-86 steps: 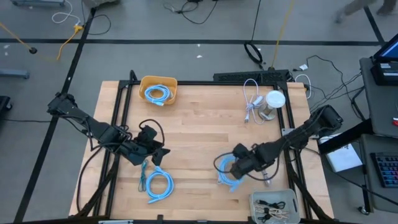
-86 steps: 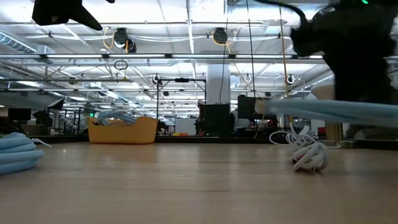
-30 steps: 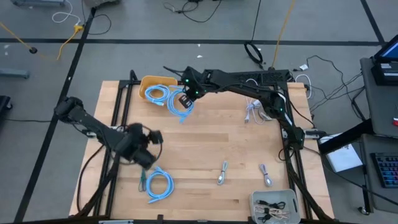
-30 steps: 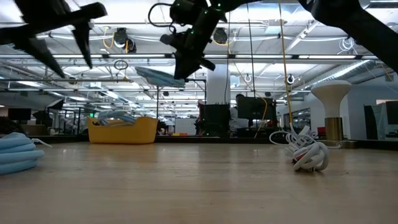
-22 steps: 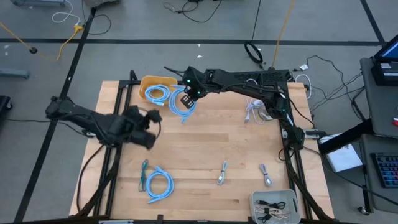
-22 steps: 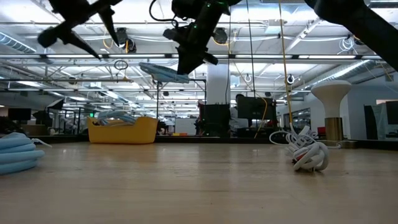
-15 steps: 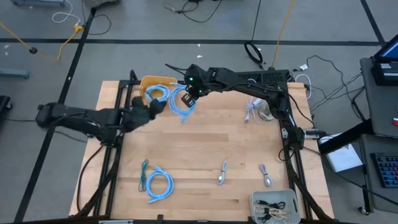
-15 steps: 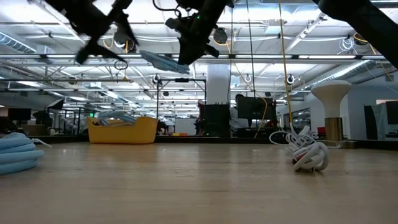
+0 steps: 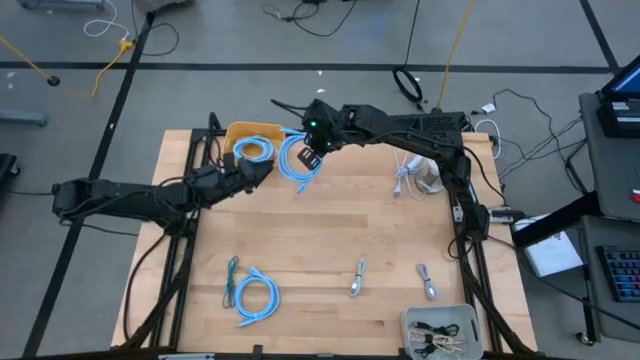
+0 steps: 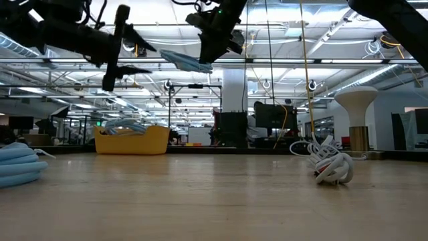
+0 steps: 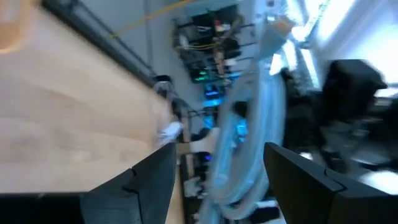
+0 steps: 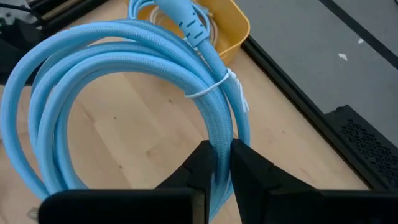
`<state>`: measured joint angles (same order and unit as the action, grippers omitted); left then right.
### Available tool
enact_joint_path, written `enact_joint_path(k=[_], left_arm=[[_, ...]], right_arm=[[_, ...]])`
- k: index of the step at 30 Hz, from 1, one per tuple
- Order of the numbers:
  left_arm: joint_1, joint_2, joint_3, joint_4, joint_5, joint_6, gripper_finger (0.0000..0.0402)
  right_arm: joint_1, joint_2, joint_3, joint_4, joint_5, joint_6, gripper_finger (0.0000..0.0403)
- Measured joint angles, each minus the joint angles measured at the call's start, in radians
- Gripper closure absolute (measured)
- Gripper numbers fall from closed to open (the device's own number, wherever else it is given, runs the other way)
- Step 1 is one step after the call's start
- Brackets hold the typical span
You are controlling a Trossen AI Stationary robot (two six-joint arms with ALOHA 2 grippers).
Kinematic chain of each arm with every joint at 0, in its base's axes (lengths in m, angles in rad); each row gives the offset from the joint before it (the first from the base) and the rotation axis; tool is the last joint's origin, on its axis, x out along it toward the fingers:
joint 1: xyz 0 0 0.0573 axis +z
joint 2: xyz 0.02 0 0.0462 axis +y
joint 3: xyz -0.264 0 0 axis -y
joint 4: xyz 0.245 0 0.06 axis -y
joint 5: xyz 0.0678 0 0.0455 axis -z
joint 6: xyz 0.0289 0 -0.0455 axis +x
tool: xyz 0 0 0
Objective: Pick & Place USB Port
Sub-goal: Put the right blue hdmi cable into the yellow bin
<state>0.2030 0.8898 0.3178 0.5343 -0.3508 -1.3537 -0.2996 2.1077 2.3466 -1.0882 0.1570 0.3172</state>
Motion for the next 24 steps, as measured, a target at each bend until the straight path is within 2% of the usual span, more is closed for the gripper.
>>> enact_joint_path(k=[14, 21, 24], left_arm=[[0.005, 0.021, 0.079, 0.002, 0.055, 0.040, 0.0158], [0.006, 0.193, 0.243, -0.075, 0.149, 0.070, 0.0166], [0.005, 0.279, 0.315, -0.121, 0.177, 0.070, 0.0210]], right_arm=[[-0.001, 0.001, 0.000, 0.020, -0.001, 0.010, 0.0368], [0.005, 0.001, 0.000, 0.010, 0.002, 0.005, 0.0367], [0.008, 0.001, 0.000, 0.029, -0.005, 0.010, 0.0367]])
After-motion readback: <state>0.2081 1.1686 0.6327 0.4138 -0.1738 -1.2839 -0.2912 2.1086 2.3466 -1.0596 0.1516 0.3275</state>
